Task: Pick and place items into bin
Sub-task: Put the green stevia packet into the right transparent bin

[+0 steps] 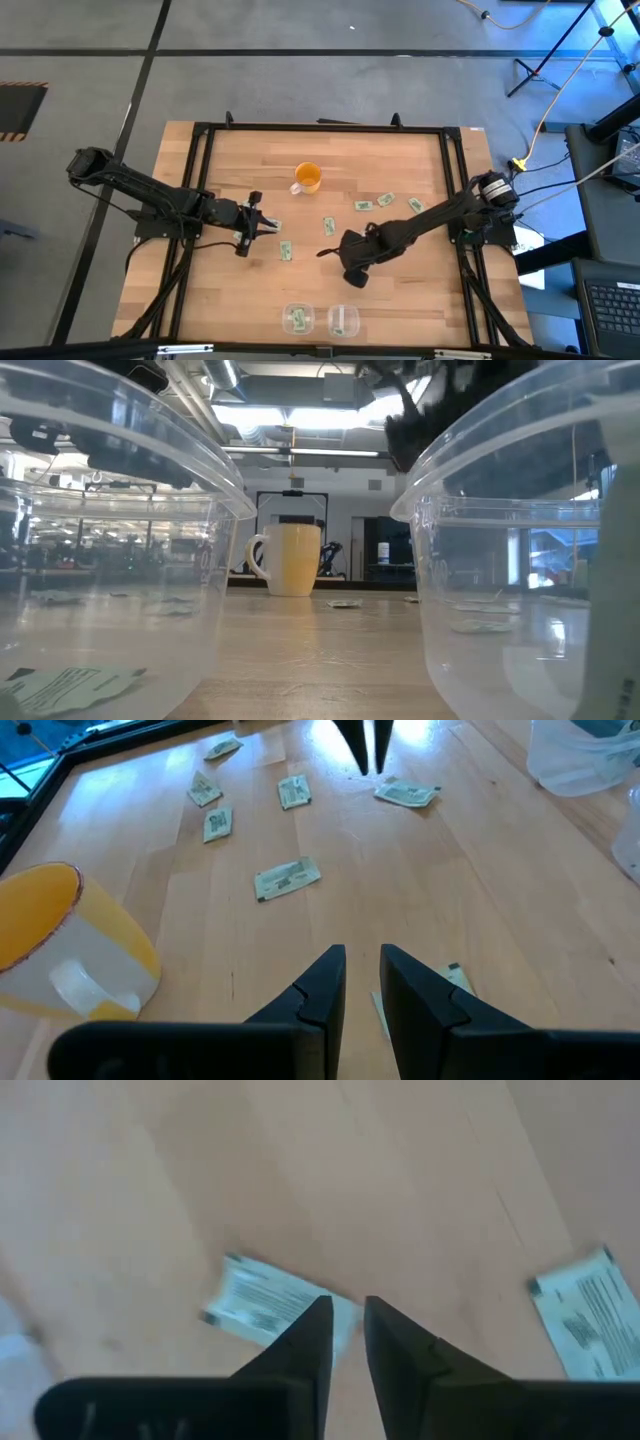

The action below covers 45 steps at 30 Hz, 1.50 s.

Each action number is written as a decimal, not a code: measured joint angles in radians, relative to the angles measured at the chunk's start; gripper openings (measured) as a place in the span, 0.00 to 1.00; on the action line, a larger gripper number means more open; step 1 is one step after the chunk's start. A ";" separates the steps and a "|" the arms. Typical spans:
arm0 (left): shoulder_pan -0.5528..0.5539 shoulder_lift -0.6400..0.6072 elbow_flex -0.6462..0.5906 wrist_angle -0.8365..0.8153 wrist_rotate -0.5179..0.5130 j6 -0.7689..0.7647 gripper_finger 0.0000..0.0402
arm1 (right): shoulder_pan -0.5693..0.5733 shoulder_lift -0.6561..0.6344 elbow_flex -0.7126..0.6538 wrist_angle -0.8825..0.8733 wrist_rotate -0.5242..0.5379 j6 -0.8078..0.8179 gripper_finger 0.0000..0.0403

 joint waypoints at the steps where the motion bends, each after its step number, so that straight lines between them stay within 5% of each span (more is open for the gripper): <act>1: 0.000 0.000 0.000 -0.002 0.000 0.000 0.15 | 0.000 0.004 -0.013 0.007 0.000 0.007 0.16; 23: 0.000 0.000 0.000 -0.005 0.000 -0.001 0.15 | 0.000 0.007 -0.051 0.080 -0.001 0.085 0.16; 34: 0.000 0.000 0.000 -0.005 0.000 -0.002 0.15 | 0.020 0.007 -0.051 0.077 -0.002 0.110 0.33; 45: 0.000 0.000 0.000 -0.005 0.000 -0.002 0.15 | 0.040 0.008 -0.051 0.106 -0.001 0.086 0.35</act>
